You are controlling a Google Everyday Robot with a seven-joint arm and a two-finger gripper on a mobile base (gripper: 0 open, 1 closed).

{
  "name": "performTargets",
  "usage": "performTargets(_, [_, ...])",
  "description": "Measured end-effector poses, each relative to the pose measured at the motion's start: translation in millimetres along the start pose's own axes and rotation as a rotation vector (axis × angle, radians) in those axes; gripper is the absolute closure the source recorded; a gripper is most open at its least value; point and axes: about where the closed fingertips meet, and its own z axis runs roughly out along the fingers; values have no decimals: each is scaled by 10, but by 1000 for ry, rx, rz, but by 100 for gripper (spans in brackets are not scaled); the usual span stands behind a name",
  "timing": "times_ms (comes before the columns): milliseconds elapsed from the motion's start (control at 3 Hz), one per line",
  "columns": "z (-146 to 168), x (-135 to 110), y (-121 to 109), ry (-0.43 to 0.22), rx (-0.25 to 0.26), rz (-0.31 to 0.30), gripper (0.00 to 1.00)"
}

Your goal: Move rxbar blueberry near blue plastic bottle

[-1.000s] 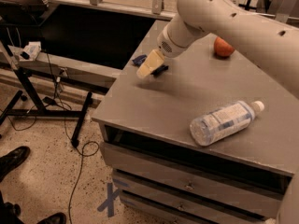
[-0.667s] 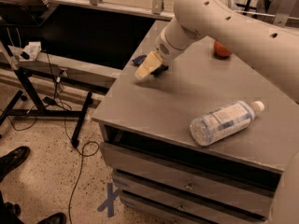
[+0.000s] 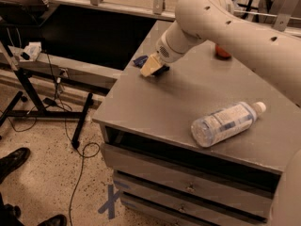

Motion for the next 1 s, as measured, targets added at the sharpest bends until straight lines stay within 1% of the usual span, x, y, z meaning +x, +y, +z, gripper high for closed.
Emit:
performTargets(333, [24,37,13,7,-6,9,65])
performTargets(667, [1,20,10,7,-6,9,88])
performTargets(1000, [-6,15,8,6,-6,9,100])
